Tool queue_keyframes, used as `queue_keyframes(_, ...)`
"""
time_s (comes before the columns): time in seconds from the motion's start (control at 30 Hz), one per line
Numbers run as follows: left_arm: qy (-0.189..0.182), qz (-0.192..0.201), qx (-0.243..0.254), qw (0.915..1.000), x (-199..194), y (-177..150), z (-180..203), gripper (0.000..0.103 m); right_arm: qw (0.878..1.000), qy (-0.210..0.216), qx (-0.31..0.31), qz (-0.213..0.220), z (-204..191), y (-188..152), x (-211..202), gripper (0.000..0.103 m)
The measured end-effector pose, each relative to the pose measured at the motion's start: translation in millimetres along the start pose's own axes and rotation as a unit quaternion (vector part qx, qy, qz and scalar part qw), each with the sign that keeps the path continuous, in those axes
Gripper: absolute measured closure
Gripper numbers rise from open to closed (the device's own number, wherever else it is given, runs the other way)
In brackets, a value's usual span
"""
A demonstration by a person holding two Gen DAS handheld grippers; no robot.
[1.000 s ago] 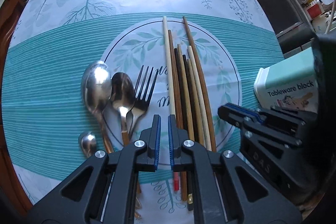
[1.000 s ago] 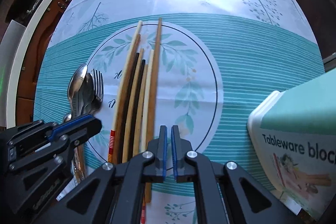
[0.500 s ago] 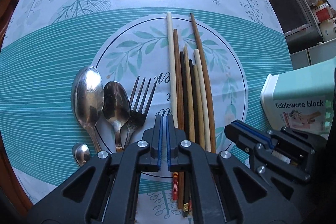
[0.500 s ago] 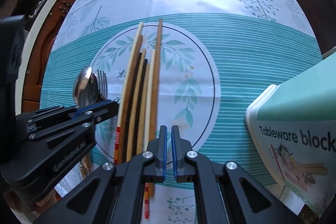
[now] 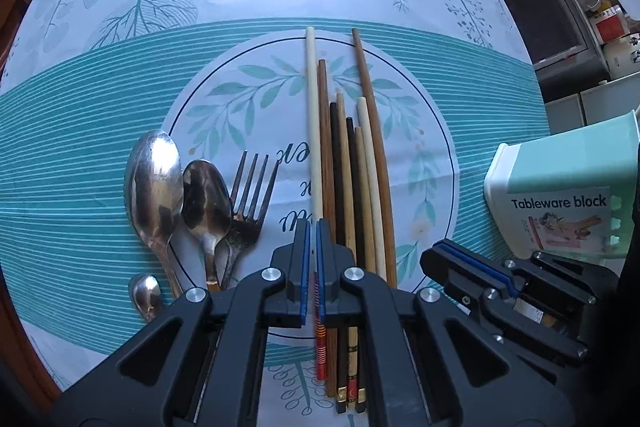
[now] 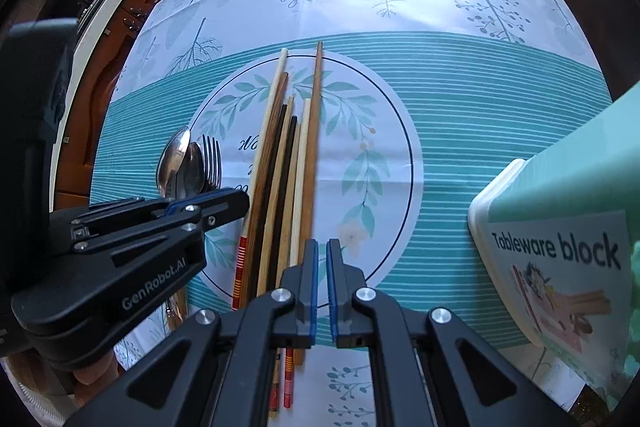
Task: Organize utensils
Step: 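Lower the left gripper onto a red-tipped chopstick and close it, then grasp a light chopstick with the right gripper while the left gripper holds its chopstick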
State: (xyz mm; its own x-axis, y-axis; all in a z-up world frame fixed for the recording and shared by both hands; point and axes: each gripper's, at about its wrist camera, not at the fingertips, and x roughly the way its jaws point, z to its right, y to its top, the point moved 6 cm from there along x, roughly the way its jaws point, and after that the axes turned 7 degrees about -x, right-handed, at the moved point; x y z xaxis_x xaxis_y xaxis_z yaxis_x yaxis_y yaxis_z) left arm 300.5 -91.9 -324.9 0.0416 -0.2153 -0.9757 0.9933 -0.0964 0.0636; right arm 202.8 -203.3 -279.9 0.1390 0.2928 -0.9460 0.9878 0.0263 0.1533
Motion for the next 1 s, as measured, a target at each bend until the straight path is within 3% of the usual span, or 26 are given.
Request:
queue_keyframes(0.7, 0.027, 0.003, 0.008, 0.9996, 13, 8, 5, 0.100, 1.000, 0.019, 0.001, -0.001, -9, 4, -5, 0.099)
queue_keyframes(1.0, 0.019, -0.011, -0.024, 0.9995, 9, -3, -16, 0.100, 0.999, 0.034, 0.018, -0.013, -14, 21, 7, 0.099)
